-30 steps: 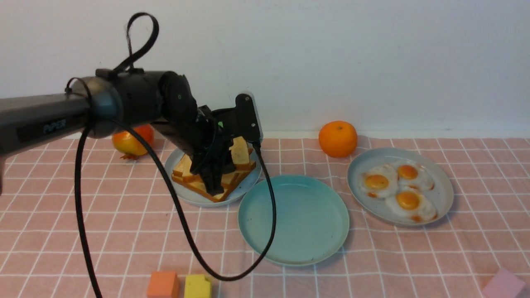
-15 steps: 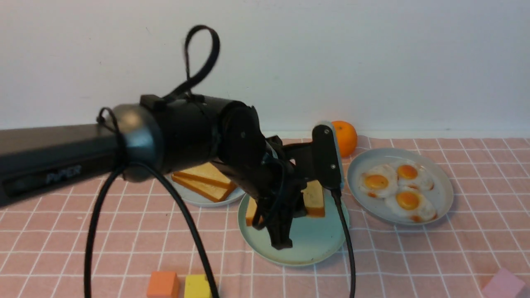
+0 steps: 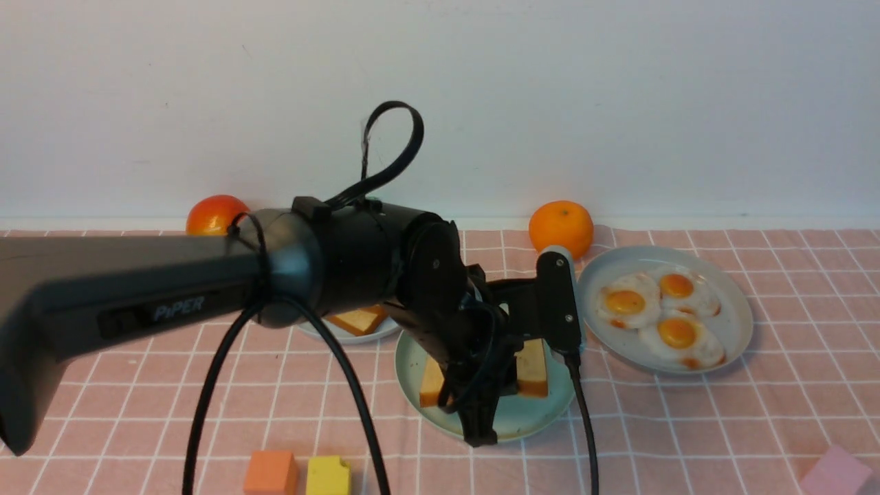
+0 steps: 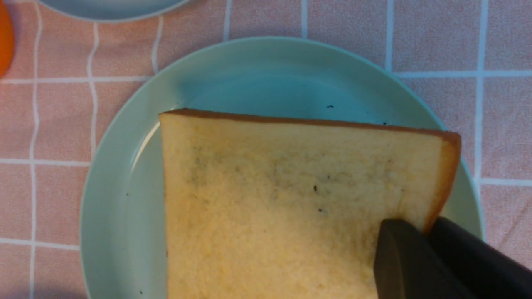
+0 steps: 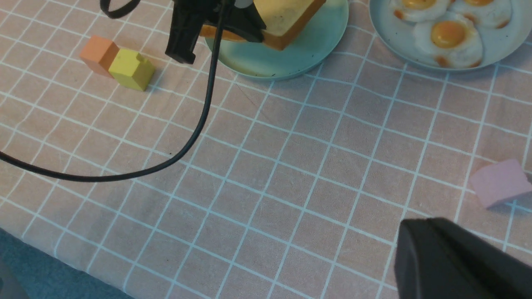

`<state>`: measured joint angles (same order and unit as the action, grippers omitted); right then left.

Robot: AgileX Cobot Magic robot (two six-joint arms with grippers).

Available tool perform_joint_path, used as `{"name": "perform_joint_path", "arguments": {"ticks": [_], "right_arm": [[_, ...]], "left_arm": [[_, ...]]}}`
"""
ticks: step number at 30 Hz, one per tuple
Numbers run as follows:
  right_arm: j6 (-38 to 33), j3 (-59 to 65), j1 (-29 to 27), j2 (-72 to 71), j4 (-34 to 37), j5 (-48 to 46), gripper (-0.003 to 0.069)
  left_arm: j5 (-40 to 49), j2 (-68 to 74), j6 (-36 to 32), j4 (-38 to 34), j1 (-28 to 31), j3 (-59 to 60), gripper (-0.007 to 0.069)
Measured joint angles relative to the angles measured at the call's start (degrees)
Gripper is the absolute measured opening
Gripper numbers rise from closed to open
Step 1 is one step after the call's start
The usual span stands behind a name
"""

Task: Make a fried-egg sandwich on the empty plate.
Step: Use the left arm to put a slice of bread into the empty plate in the middle, then use the right arm to grab a fried egg

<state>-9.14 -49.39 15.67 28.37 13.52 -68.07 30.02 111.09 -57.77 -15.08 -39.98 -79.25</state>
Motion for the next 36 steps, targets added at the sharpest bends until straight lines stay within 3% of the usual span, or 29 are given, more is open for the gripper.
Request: {"name": "perform_joint_path", "arguments": {"ticks": [5,9,14,20,21,22,26,27,30,36], "right_arm": [[0.0,0.0,0.0,0.0,0.0,0.0,0.0048],[0.0,0.0,0.0,0.0,0.0,-0.5,0.0055],[0.0,0.0,0.0,0.0,0.0,-1.2,0.0059],[1.2,0.0,0.0,0.1,0.0,-1.2,0.0064],[2.7,-0.1,0.0,1.1,0.0,-1.2,0.0064],[3.1,-0.1,0.0,1.5,0.0,-1.2,0.0064],[4.4,-0.1,0.0,9.2,0.0,-0.5,0.0069],[4.0,-0.1,0.0,14.5,0.0,1.4,0.0071],[1.0,-0.5,0.0,23.2,0.0,6.8,0.0073],[-8.8,-5.1,1.6,38.1,-0.7,15.4,0.0077]], "left_arm": [[-0.9,1.1,0.0,0.5,0.0,0.0,0.0148],[-3.3,1.1,0.0,1.0,0.0,0.0,0.0309],[-3.2,0.3,0.1,0.0,0.0,0.0,0.0430],[2.9,-4.9,3.7,-1.3,0.0,0.0,0.0454],[5.8,-8.0,8.6,-3.5,0.0,0.0,0.0439],[6.0,-9.0,9.3,-3.7,0.0,0.0,0.0431],[8.1,-20.3,25.7,-9.1,-0.3,0.0,0.0275],[9.6,-26.9,32.0,-9.4,-0.4,0.0,0.0175],[14.1,-36.0,36.8,-8.4,-0.4,0.4,0.0011],[19.2,-49.8,38.6,-10.8,-0.4,10.2,0.0012]]}}
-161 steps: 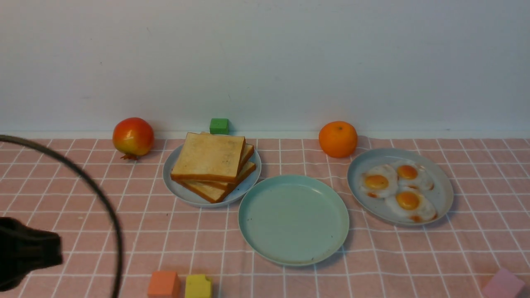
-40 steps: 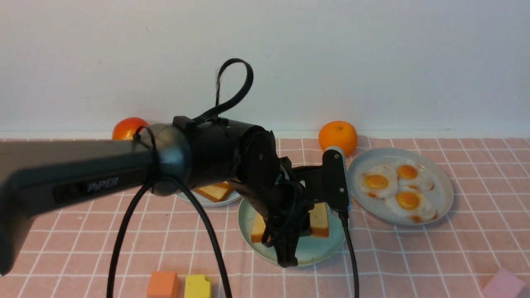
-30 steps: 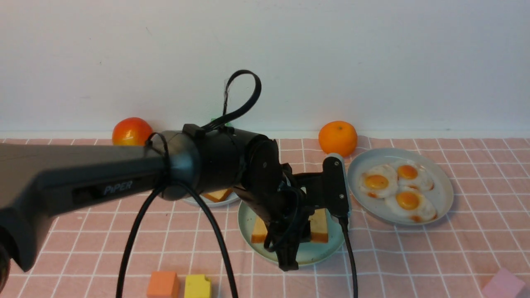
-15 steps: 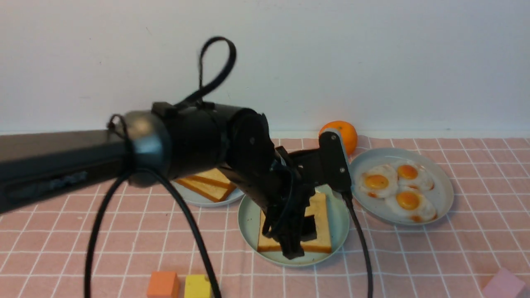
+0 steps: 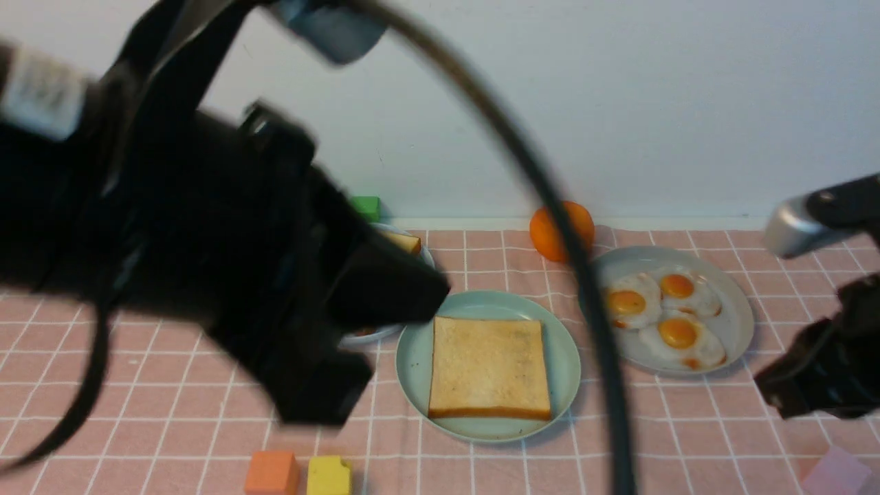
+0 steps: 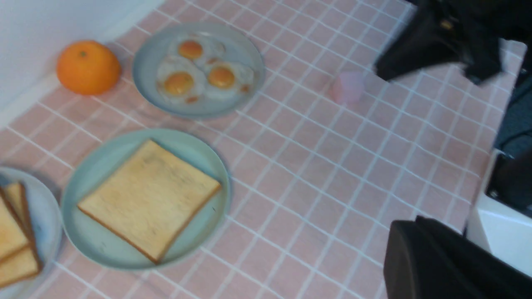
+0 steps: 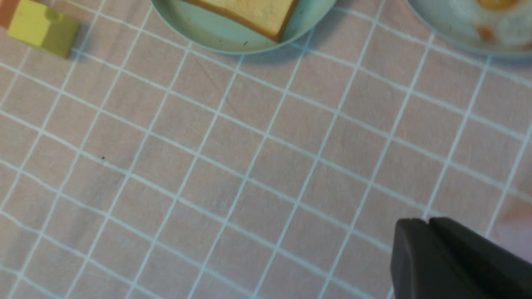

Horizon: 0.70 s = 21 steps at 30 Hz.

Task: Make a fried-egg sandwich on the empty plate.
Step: Use the right arm to grab a fried egg

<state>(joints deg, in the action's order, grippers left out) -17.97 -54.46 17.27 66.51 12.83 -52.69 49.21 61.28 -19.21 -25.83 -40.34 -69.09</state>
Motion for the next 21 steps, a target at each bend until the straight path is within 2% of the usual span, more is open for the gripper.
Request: {"name": "perform_joint_path", "arguments": {"ticks": [3,4,8,9,10,11,12,14,15,17,21], "right_arm": [[-5.9,-5.1,2.2,9.6,-3.2,3.4,0.0091],[-6.2,-5.1,2.4,9.6,-3.2,3.6,0.0092],[-9.6,-10.9,4.3,21.6,-11.6,6.5,0.0164],[-9.7,-11.3,4.4,22.1,-12.5,6.9,0.0175],[-10.3,-13.1,4.8,26.3,-17.0,9.5,0.0232],[-10.3,-13.3,4.8,26.8,-17.5,9.8,0.0239],[-10.5,-14.6,4.8,30.7,-21.5,12.7,0.0302],[-10.5,-15.6,4.8,34.1,-24.8,15.3,0.0360],[-10.5,-15.7,4.8,34.5,-25.1,15.3,0.0365],[-10.7,-16.6,4.8,38.8,-28.8,18.8,0.0424],[-10.7,-17.7,4.8,44.2,-34.7,20.9,0.0454]], "left_arm": [[0.2,-9.1,0.0,-1.2,0.0,11.5,0.0012],[0.2,-10.1,0.0,-1.2,0.0,12.1,0.0012],[-1.9,-18.8,0.0,-1.2,0.0,22.6,0.0012],[-2.0,-19.5,0.0,-1.2,0.0,22.9,0.0012],[-2.7,-21.9,0.0,-1.1,0.0,25.1,0.0012],[-2.7,-22.1,0.0,-1.1,0.0,25.1,0.0012],[-3.0,-23.4,0.0,-1.1,0.0,25.8,0.0012],[-3.1,-24.1,0.0,-1.1,0.0,25.8,0.0012],[-3.2,-24.1,0.0,-1.1,0.0,25.8,0.0012],[-3.5,-24.2,0.0,-1.1,0.0,25.8,0.0012],[-3.2,-24.5,0.0,-1.1,0.0,25.8,0.0012]]}}
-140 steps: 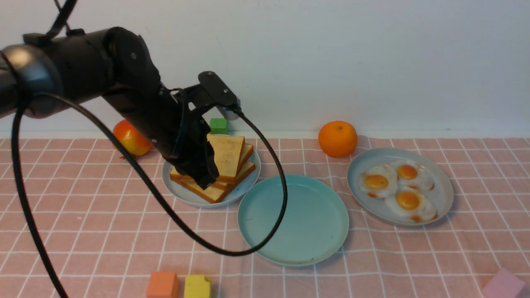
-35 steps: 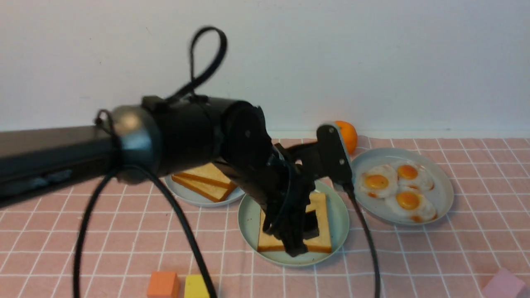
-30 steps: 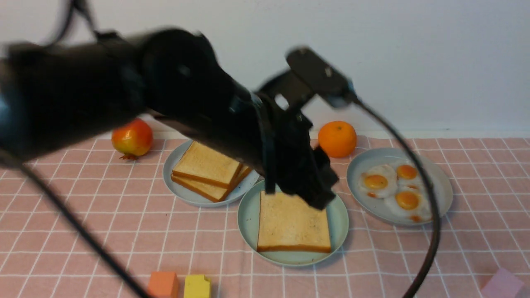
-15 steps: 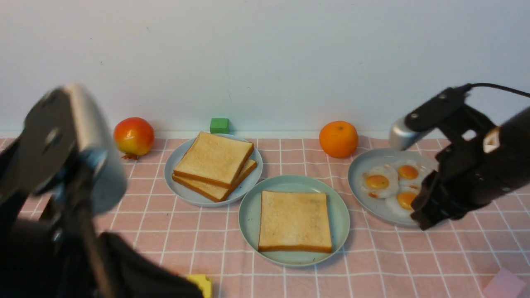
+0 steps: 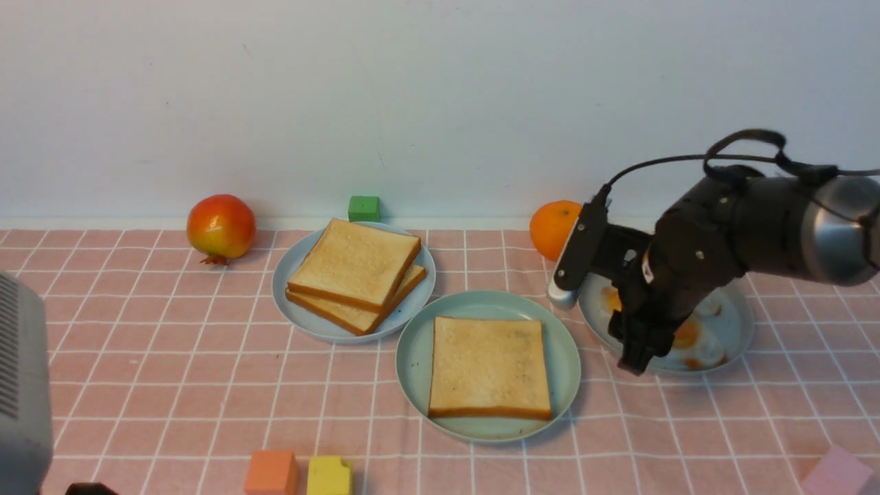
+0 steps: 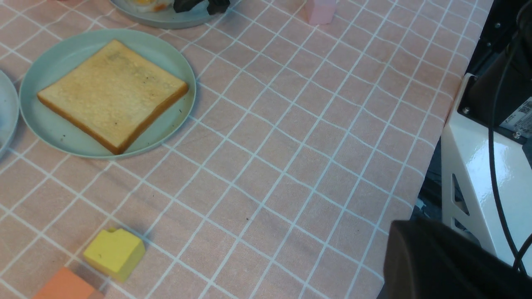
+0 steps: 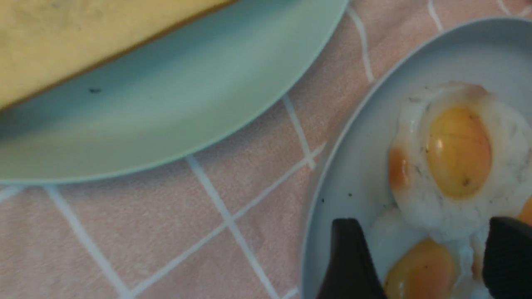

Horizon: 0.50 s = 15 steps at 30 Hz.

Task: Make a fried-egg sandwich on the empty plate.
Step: Use the right arm to grab a fried egg

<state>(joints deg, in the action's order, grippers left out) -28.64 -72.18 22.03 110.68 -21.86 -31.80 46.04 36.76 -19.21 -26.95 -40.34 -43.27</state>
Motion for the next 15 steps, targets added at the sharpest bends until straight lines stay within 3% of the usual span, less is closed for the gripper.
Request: {"name": "perform_joint_path", "arguments": {"ticks": [8,13,15], "right_arm": [[0.4,-2.2,0.0,5.4,-7.3,2.8,0.0454],[1.3,-2.8,0.0,6.5,-10.4,3.5,0.0386],[1.3,-2.8,0.0,6.8,-10.8,3.6,0.0308]], "left_arm": [[0.5,0.0,0.0,0.0,0.0,0.0,0.0012],[0.5,0.0,0.3,0.0,0.0,0.0,0.0012],[0.6,0.0,0.4,0.0,0.0,0.0,0.0012]]}}
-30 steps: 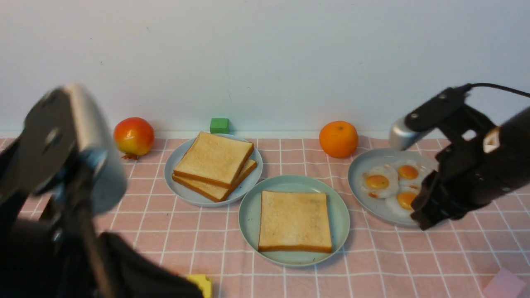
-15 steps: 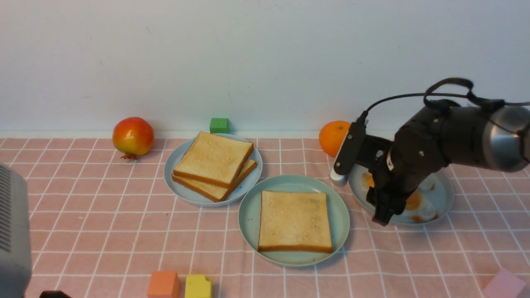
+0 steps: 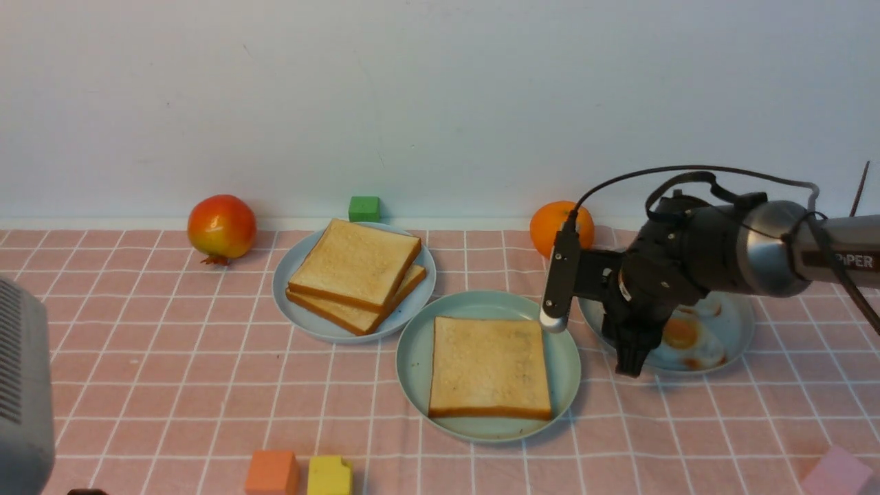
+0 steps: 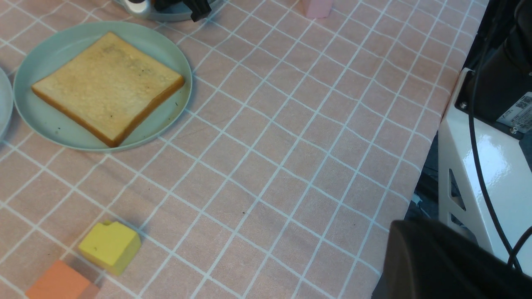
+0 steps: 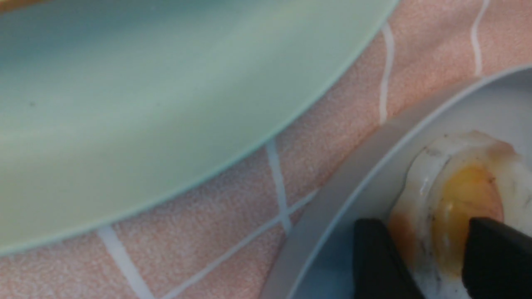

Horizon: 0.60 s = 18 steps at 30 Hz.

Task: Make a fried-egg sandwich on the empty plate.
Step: Use the right arm to grab a fried egg, then use the right arm to place the fried egg on the slice of bread in the middle

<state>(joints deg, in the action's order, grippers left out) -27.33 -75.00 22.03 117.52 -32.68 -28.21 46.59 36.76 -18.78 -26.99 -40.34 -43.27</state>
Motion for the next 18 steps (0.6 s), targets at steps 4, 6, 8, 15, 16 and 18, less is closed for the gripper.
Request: {"name": "perform_joint_path", "arguments": {"ticks": [4,6,8,15,16,18], "right_arm": [[0.0,0.0,0.1,0.0,-0.6,0.0,0.0158],[0.0,0.0,0.1,-0.2,-0.7,-0.4,0.0134],[0.2,0.1,0.2,-1.3,-0.1,-1.3,0.0134],[7.2,0.4,2.2,-11.5,1.5,-6.9,0.0085],[7.9,0.4,2.6,-12.3,1.5,-7.6,0.0085],[10.7,0.5,4.8,-15.8,2.2,-9.3,0.0085]], "left_arm": [[0.0,0.0,0.0,-0.3,0.0,0.0,0.0012],[0.0,0.0,0.0,-0.4,0.0,0.0,0.0012],[0.0,0.0,0.0,-0.4,0.0,0.0,0.0012],[0.0,0.0,1.2,0.0,0.0,0.0,0.0012],[0.0,0.0,1.4,0.1,0.0,0.0,0.0012],[0.0,0.0,2.2,0.4,0.0,0.0,0.0012]]}}
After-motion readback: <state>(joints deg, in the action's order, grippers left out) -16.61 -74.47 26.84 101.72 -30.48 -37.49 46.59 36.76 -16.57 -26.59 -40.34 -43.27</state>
